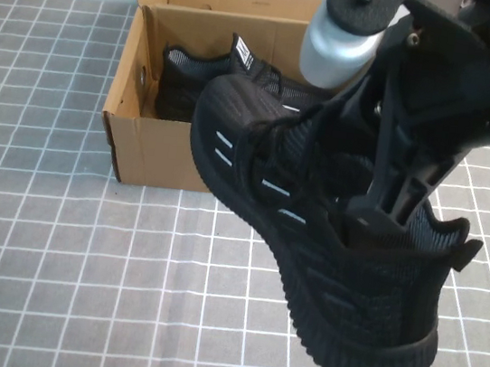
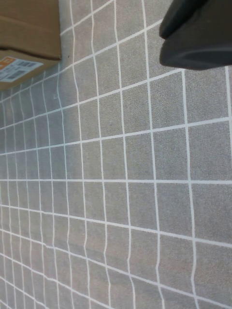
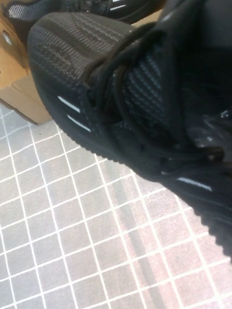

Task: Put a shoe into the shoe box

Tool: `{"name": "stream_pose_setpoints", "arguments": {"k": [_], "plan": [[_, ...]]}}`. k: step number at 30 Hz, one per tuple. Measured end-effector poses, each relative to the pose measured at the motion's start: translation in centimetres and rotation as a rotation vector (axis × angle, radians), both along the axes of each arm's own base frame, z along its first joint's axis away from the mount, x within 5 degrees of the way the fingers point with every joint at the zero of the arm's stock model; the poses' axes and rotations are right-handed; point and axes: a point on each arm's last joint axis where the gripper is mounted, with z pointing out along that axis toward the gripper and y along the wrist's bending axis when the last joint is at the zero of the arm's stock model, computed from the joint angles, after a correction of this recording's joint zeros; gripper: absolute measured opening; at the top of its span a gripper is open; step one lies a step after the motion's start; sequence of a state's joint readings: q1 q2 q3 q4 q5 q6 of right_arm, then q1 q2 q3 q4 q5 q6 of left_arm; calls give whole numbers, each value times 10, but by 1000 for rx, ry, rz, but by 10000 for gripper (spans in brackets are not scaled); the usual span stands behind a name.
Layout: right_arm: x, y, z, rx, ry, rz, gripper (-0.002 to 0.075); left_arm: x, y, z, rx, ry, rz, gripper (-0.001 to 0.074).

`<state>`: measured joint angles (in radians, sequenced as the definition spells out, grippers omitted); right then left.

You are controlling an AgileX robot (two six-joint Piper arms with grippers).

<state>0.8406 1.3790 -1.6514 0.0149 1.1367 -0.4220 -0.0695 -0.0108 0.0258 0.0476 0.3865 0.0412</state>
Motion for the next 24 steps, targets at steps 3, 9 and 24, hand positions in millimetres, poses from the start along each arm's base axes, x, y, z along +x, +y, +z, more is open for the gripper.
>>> {"name": "stream_pose_setpoints", "arguments": {"k": [3, 9, 24], "plan": [[0, 0, 0, -4, 1, 2, -6, 0, 0, 0, 0, 0, 0, -1], [0, 0, 0, -5, 2, 2, -6, 0, 0, 0, 0, 0, 0, -1], [5, 5, -10, -34, 65, -26, -6, 4, -2, 37, -408, -384, 27, -1]]}}
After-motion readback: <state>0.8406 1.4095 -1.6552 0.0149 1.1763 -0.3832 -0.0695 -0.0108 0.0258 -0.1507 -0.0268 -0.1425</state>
